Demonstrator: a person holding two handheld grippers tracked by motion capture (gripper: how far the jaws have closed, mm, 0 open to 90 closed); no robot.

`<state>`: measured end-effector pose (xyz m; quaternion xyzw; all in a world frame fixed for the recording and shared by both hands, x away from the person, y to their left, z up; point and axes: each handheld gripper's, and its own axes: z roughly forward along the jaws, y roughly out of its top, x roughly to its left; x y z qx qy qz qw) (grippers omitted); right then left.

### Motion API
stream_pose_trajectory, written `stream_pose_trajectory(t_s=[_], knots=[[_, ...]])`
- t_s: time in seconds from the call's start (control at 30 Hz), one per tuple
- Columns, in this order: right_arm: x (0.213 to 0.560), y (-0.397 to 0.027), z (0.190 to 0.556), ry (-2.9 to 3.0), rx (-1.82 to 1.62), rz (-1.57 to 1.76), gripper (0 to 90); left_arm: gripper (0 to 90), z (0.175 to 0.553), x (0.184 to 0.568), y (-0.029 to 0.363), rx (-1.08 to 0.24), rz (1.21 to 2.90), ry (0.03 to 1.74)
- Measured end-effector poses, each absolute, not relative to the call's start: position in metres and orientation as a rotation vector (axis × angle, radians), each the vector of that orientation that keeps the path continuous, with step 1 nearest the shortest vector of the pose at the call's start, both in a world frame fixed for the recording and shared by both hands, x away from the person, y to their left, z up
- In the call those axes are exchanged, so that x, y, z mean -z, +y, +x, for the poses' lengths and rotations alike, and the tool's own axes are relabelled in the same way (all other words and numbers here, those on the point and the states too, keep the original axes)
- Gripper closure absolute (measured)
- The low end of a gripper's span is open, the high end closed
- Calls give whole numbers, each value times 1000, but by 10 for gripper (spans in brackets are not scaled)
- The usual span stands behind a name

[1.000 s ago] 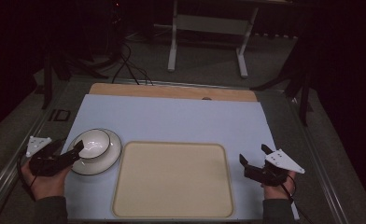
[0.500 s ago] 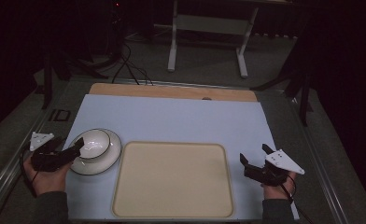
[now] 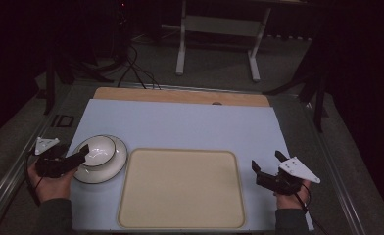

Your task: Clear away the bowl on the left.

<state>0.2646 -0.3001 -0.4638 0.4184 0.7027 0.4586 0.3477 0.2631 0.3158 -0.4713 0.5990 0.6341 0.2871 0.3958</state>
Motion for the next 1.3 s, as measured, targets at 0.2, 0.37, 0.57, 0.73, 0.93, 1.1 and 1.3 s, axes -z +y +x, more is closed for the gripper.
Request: stream_pose_trajectory(t_s=[0.2,0.37,0.57,0.73,0.93,1.1,1.3], knots=[[464,-300,264,1826,-1202,1075,110,264,267,477,317,-703,1526,1624],[463,-299,264,1830,-1215,1058,110,264,270,484,320,-674,1535,1641],[463,-298,264,1842,-1224,1041,110,264,275,491,323,-631,1548,1675],[463,-299,264,1845,-1229,1035,110,285,278,494,323,-615,1552,1692],[463,-298,264,1850,-1226,1027,110,340,282,497,325,-575,1549,1714],[462,-298,264,1851,-1226,1023,110,375,286,503,326,-516,1555,1742],[462,-298,264,1847,-1231,1023,110,417,289,507,327,-487,1560,1785]])
